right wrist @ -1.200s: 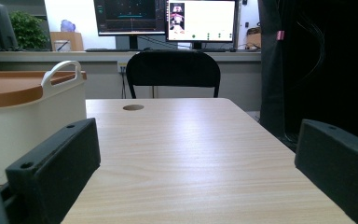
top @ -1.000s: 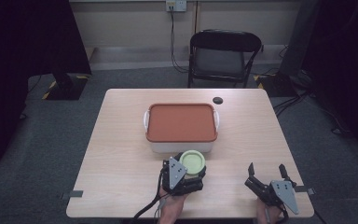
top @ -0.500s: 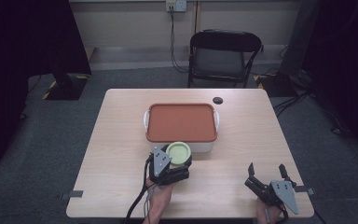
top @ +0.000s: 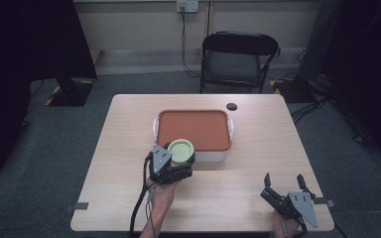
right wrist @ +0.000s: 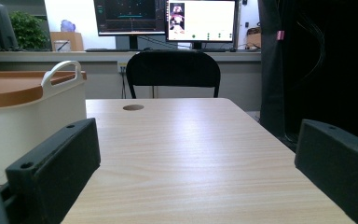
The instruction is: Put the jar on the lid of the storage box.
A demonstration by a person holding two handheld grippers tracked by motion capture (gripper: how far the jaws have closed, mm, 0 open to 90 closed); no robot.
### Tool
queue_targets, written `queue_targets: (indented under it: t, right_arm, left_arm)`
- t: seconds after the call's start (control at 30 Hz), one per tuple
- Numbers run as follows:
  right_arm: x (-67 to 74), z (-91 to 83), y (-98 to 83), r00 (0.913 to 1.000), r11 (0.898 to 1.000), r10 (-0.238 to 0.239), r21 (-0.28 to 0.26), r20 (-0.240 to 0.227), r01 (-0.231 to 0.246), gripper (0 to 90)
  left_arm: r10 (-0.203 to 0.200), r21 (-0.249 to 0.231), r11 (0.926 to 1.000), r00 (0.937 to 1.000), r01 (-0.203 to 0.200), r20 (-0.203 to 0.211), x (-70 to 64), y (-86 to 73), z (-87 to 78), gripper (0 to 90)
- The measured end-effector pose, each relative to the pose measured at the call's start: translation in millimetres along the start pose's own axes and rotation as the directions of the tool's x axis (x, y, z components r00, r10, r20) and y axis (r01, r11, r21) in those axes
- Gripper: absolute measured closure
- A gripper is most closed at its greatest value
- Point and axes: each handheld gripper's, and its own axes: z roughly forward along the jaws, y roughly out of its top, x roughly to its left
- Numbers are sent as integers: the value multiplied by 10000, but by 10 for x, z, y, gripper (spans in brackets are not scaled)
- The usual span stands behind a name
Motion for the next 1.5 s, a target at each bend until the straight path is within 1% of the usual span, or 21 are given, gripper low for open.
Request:
queue_targets:
  t: [0.13, 0.3, 0.37, 0.5, 0.6, 0.63, 0.7, 0.83, 0.87, 0.9, 0.97, 1.0, 1.07, 1.13, 1.23, 1.27, 1.3, 1.37, 1.4, 1.43, 1.5]
  right_arm:
    - [0, 0, 0, 10000, 10000, 2, 2, -1, -2, 0]
    - [0, 0, 0, 10000, 10000, 4, 2, -4, -4, 0]
    - [0, 0, 0, 10000, 10000, 5, 3, -5, -5, 0]
    - [-1, 0, 0, 10000, 10000, 2, 1, -23, -2, 0]
    - [-1, 0, 0, 10000, 10000, 3, 0, -28, -3, 0]
    - [-1, 0, 0, 10000, 10000, 4, 2, -31, -4, 0]
    - [-1, 0, 0, 10000, 10000, 6, 1, -33, -6, 0]
    - [-2, -2, 0, 10000, 10000, 3, -3, -38, -3, 0]
    - [-3, -2, 0, 10000, 10000, 6, -2, -41, -6, 0]
    - [-2, -2, 0, 10000, 10000, 5, -1, -44, -5, 0]
    - [-2, -2, 0, 10000, 10000, 1, -3, -43, -1, 0]
    - [-2, -2, 0, 10000, 10000, 4, -3, -43, -4, 0]
    - [-2, -2, 0, 10000, 10000, 6, -3, -43, -6, 0]
    - [-3, -2, 0, 10000, 10000, 6, -2, -44, -6, 0]
    - [-2, -2, 0, 10000, 10000, 5, -2, -45, -5, 0]
    - [-3, -2, 0, 10000, 10000, 5, -1, -45, -5, 0]
    - [-2, -3, 0, 10000, 10000, 6, -3, -45, -6, 0]
    - [-3, -3, 0, 10000, 10000, 7, 0, -51, -7, 0]
    - [-3, -3, 0, 10000, 10000, 11, 0, -53, -11, 0]
    - [-2, -4, 0, 10000, 10000, 7, -2, -53, -7, 0]
    - [-2, -4, 0, 10000, 10000, 7, -3, -57, -7, 0]
  left_arm:
    - [-92, -12, 10000, 9999, 92, -93, 67, 57, 34, 110]
    - [-81, -38, 10000, 9998, 80, -208, 145, 144, 75, 109]
    - [-149, -70, 9999, 9997, 147, -216, 184, 177, 89, 109]
    - [-156, -88, 9998, 9992, 152, -381, 254, 259, 123, 109]
    - [-352, -99, 9993, 9989, 350, -308, 303, 320, 147, 109]
    - [-363, -128, 9993, 9988, 359, -325, 314, 338, 157, 109]
    - [-301, -152, 9994, 9987, 295, -411, 338, 372, 184, 109]
    - [-322, -123, 9994, 9976, 315, -607, 403, 410, 252, 109]
    - [-290, -201, 9994, 9978, 279, -588, 412, 406, 272, 109]
    - [-249, -262, 9994, 9986, 237, -473, 428, 398, 297, 109]
    - [-271, -184, 9995, 9979, 261, -583, 446, 391, 331, 109]
    - [-336, -144, 9994, 9973, 327, -650, 460, 388, 347, 109]
    - [-480, -89, 9988, 9967, 475, -658, 490, 380, 375, 109]
    - [-384, 7, 9993, 9963, 386, -770, 509, 373, 403, 109]
    - [-484, -19, 9988, 9957, 484, -790, 547, 360, 443, 109]
    - [-591, 45, 9982, 9951, 596, -794, 555, 359, 456, 109]
    - [-560, 203, 9981, 9952, 578, -804, 559, 358, 469, 109]
    - [-443, 469, 9977, 9943, 491, -970, 548, 349, 497, 109]
    - [-442, 552, 9972, 9946, 495, -942, 552, 339, 510, 109]
    - [-559, 656, 9959, 9945, 618, -881, 559, 326, 529, 109]
    - [-561, 815, 9946, 9941, 637, -930, 562, 310, 554, 109]
